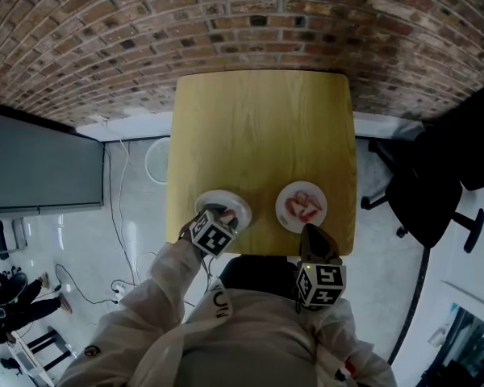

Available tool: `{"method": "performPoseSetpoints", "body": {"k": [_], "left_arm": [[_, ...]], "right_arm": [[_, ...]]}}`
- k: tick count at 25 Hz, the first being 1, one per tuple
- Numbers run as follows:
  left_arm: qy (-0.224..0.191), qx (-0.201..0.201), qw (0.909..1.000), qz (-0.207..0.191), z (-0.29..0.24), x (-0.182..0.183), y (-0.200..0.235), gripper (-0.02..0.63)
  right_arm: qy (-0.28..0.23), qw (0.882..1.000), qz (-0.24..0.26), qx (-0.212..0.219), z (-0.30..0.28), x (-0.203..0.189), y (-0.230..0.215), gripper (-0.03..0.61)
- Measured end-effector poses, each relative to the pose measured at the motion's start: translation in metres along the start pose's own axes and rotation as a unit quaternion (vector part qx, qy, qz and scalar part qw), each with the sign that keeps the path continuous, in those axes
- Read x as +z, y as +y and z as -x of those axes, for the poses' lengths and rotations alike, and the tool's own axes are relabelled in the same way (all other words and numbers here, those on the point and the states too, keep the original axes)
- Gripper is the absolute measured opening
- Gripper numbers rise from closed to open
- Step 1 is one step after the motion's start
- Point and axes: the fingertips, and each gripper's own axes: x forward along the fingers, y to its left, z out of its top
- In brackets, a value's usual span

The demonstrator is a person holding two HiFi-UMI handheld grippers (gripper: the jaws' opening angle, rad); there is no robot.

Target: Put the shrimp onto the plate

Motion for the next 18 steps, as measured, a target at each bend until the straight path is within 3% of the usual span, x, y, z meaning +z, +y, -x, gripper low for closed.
{"method": "performPoseSetpoints", "body": {"k": [18], "left_arm": [[-0.008,-0.028,0.9978,-0.060,-0.013,0.054,-0.064,0.161]], "right_arm": [[-0.021,0.998,-0.035,-0.046,0.041,-0.010,-0.049,0.023]]}}
